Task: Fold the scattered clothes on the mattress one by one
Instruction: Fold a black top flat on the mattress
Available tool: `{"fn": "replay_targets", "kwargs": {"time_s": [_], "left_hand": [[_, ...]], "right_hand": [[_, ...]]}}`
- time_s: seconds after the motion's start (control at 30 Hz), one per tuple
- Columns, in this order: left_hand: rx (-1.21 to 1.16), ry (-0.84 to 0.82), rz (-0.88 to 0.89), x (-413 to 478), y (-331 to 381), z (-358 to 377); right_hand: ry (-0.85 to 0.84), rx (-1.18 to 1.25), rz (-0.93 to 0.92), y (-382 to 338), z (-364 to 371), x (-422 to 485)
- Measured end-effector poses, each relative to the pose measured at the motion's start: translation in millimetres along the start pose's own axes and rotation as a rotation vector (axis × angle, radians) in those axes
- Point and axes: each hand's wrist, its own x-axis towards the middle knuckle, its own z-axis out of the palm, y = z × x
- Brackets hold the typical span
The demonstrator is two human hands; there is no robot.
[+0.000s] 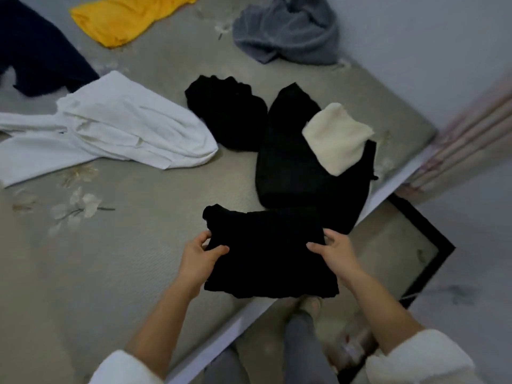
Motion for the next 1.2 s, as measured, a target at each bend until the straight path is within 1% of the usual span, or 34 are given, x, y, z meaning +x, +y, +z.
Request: {"fn": "replay_targets", "kwargs": {"time_s": [0.1, 0.17, 0.3, 0.4, 0.57, 0.77, 0.87, 1.03, 1.2], "left_hand": [[0.079, -0.086, 0.072, 11, 42, 69], [0.134, -0.110, 0.112, 20, 65, 114], [0.154, -0.174, 0.211, 34, 111, 228], [0.160, -0.241, 0.216, 39, 139, 307], [0.164, -0.249, 0.188, 57, 170, 403], [0.197, -0.242, 0.170, 113, 214, 468], [0.234, -0.223, 0.198, 155, 240, 493], [0.281, -0.187, 0.213, 245, 294, 529], [0.332, -0.138, 0.232, 337, 347, 566]], "right_hand": [[0.114, 0.117, 0.012, -1, -76, 7], [0.155, 0.158, 0.026, 2, -123, 16], [0.279, 0.203, 0.051, 8, -231, 46], [0.329, 0.206, 0.078, 11, -302, 66], [0.339, 0.209, 0.101, 10, -390, 104], [0.325, 0.216, 0.125, 0, -444, 171], [0.299, 0.236, 0.117, -13, -462, 218], [0.262, 0.233, 0.128, -48, -481, 312], [0.255, 0.173, 0.145, -82, -479, 408]]}}
